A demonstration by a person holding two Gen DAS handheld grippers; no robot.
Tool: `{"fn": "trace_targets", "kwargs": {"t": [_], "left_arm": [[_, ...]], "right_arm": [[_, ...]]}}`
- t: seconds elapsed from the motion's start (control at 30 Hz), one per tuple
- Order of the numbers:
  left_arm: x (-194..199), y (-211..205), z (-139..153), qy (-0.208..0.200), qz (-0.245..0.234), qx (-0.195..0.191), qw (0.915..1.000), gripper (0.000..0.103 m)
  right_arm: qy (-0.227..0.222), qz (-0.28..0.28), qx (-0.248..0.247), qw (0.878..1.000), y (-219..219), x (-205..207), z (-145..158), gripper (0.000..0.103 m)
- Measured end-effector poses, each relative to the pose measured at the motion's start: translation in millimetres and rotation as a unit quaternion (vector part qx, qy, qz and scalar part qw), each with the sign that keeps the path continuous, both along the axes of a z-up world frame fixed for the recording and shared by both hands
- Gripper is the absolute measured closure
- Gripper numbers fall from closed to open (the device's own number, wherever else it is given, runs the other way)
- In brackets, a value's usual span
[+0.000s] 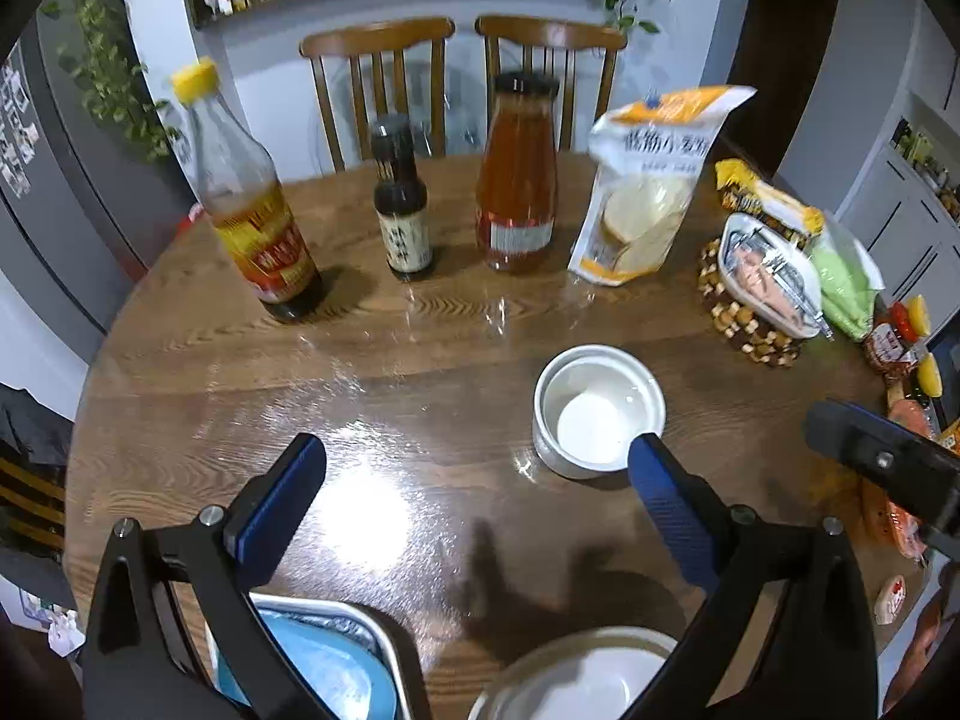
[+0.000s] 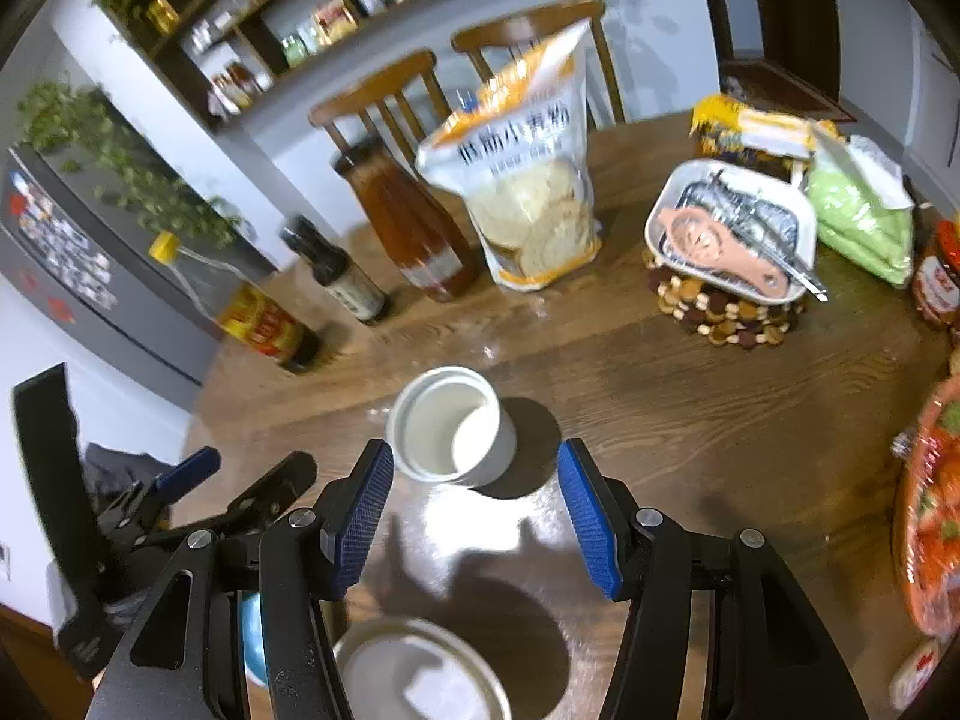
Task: Organize plates and bowls
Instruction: 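Move the left gripper toward the white ramekin, then close the left gripper on the rim of the white ramekin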
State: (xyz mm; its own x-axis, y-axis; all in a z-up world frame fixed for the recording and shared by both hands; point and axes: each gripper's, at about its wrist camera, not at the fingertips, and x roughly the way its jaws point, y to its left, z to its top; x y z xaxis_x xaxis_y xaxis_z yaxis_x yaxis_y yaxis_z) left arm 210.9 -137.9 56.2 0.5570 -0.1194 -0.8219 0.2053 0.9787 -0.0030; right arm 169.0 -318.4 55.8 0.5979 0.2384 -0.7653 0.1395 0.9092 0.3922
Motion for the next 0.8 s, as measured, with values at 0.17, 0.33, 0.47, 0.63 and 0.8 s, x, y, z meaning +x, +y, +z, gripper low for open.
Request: {"fn": "trace_targets", "kwargs": {"t": [0.17, 0.33, 0.47, 0.63, 0.8], "left_arm": [[15, -5, -27, 0.018, -0.012, 0.001, 0.9998, 0.003], [28, -7, -44, 0.029, -0.009, 0.002, 0.9995, 0.007], [40, -11, -64, 0.052, 0.000, -0.002, 0.9986, 0.016], [47, -21, -81, 0.068, 0.001, -0.004, 0.9977, 0.033], [53, -27, -88, 0.079, 0.004, -0.019, 0.9967, 0.051]], "right_arm": [[0.021, 0.017, 0.005, 1.000, 8, 30, -27, 0.045], [0.043, 0.012, 0.024, 0.999, 8, 53, -54, 0.045], [0.072, 0.006, 0.040, 0.997, 5, 64, -81, 0.045], [0.074, 0.007, 0.053, 0.996, 2, 70, -93, 0.049], [0.076, 0.023, 0.056, 0.995, 5, 76, -98, 0.069]]}}
